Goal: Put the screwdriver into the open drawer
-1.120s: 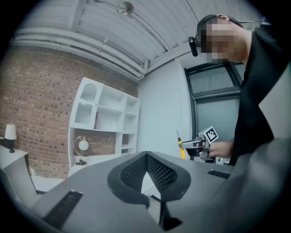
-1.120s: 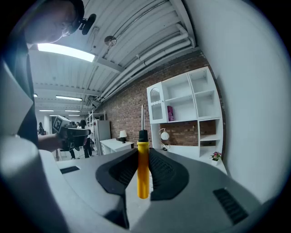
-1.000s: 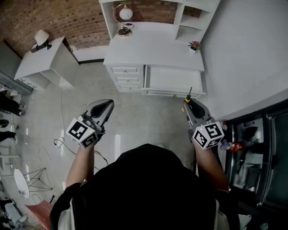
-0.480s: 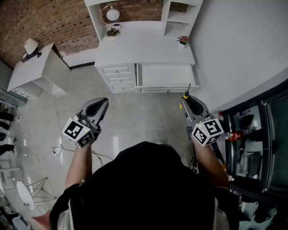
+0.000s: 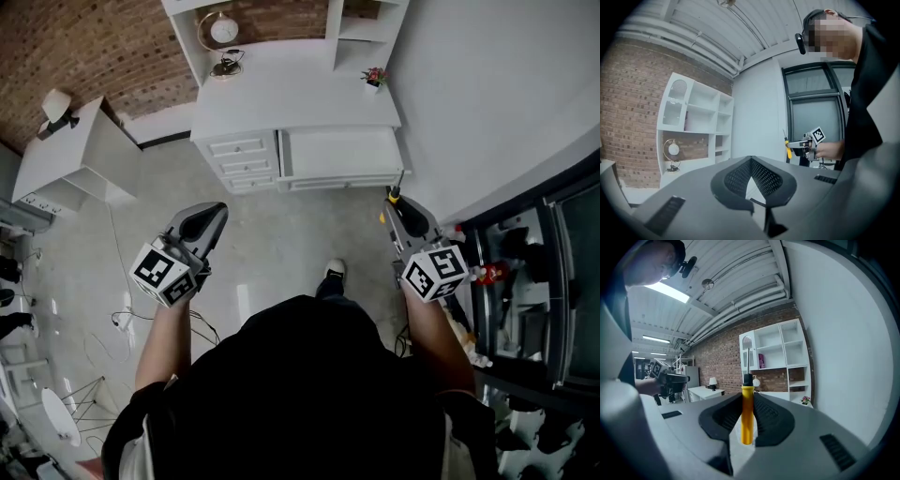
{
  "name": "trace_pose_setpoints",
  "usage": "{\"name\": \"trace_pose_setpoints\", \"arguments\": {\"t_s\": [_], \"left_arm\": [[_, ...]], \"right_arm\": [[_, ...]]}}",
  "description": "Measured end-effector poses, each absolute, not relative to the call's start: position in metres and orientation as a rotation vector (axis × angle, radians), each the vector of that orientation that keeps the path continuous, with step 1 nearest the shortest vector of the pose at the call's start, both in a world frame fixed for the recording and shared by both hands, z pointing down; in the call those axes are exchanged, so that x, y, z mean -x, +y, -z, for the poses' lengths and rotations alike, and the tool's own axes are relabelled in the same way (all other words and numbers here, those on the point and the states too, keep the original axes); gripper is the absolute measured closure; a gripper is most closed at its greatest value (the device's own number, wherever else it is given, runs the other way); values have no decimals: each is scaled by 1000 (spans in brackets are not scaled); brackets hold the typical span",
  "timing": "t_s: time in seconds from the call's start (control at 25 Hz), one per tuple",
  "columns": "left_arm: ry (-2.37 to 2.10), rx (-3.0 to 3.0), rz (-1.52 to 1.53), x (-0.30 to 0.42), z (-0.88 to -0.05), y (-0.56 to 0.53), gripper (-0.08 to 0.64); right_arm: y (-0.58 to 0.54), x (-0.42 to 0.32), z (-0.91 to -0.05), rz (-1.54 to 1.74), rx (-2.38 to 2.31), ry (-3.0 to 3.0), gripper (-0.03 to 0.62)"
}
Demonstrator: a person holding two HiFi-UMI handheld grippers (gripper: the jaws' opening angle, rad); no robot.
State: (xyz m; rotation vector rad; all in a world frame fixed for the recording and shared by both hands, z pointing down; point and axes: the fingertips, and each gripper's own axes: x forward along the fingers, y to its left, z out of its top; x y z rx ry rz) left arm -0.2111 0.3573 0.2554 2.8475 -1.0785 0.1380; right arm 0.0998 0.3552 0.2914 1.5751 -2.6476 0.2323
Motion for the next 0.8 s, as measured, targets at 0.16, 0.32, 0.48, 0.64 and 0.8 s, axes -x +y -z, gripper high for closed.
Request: {"name": "trace_pose_setpoints", "arguments": {"t_s": [0.16,0.32,0.48,0.64,0.8], "left_arm": [[-1081,-2863,-138,208,-259,353,545],[-1090,-2859,-148,209,-261,352,545],[-1107,-2848,-148,214,-262,347,545],[-1101,-2839,-160,213,-264,340,545],[-1119,-2831,-182,207,-270,328,545]], "right_arm": [[350,-106,-293,-234,-1578,-2641,508],[345,-109,-293,-238,-1580,-2643,509],[336,-107,-292,-230,-1565,-2654,509],[324,-107,-295,-237,-1551,-2655,509],[307,-116,-301,-255,-1542,-2650,509]]}}
